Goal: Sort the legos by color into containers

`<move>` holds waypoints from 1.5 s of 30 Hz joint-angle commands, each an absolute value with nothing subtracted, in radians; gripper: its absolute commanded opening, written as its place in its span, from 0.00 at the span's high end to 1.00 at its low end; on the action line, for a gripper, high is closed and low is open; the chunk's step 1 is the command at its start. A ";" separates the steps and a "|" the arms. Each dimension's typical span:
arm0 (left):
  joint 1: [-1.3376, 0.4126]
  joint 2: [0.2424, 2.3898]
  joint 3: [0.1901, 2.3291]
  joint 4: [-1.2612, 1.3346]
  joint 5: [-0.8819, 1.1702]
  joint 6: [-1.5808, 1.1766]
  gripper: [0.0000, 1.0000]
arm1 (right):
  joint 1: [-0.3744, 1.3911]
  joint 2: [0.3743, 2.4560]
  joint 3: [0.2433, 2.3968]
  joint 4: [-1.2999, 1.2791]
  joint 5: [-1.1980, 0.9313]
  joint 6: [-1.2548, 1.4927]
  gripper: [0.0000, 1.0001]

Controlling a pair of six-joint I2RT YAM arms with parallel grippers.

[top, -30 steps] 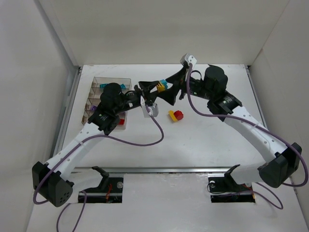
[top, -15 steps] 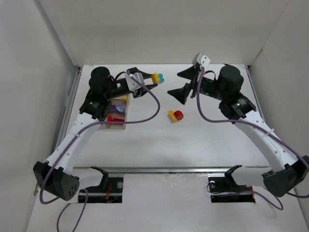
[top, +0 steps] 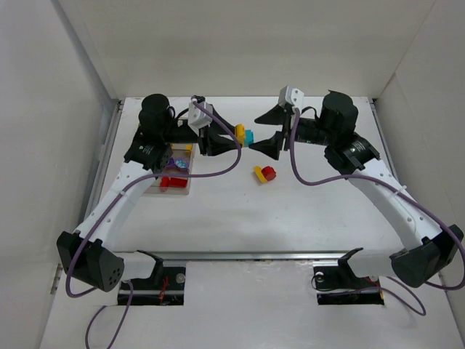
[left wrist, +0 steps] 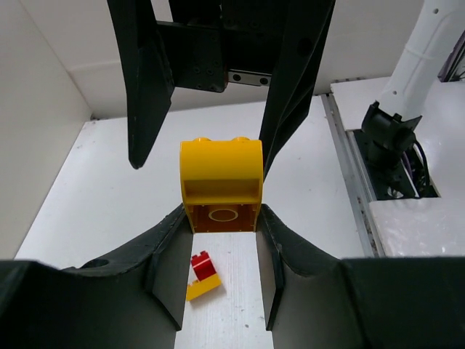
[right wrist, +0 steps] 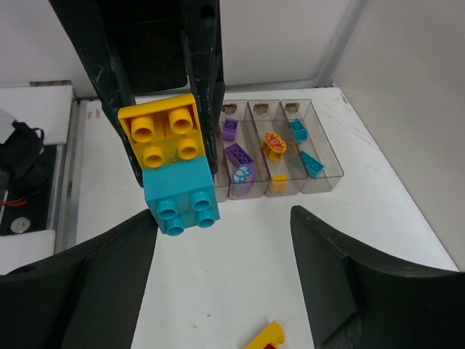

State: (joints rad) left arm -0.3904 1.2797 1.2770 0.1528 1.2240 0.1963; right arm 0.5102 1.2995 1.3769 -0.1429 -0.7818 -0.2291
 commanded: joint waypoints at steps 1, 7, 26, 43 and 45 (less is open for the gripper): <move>-0.394 1.264 1.327 0.195 1.310 0.158 1.00 | 0.509 1.310 1.442 -0.117 -0.883 -0.262 0.22; -0.394 1.264 1.336 0.195 1.261 0.158 1.00 | 0.518 1.330 1.453 -0.117 -0.953 -0.262 0.32; -0.290 1.244 1.298 -0.057 1.094 0.313 1.00 | 0.539 1.287 1.390 -0.117 -0.588 -0.218 1.00; 0.001 1.420 1.123 -0.020 0.469 0.713 1.00 | 0.529 1.355 1.370 -0.117 -0.419 -0.143 1.00; 0.067 1.472 1.161 -0.043 0.497 0.806 1.00 | 0.529 1.364 1.370 -0.117 -0.419 -0.143 1.00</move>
State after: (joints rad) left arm -0.0013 1.4155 1.1496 -0.0872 0.5858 0.6125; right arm 0.5312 1.3556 1.3689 -0.1642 -0.3996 -0.1566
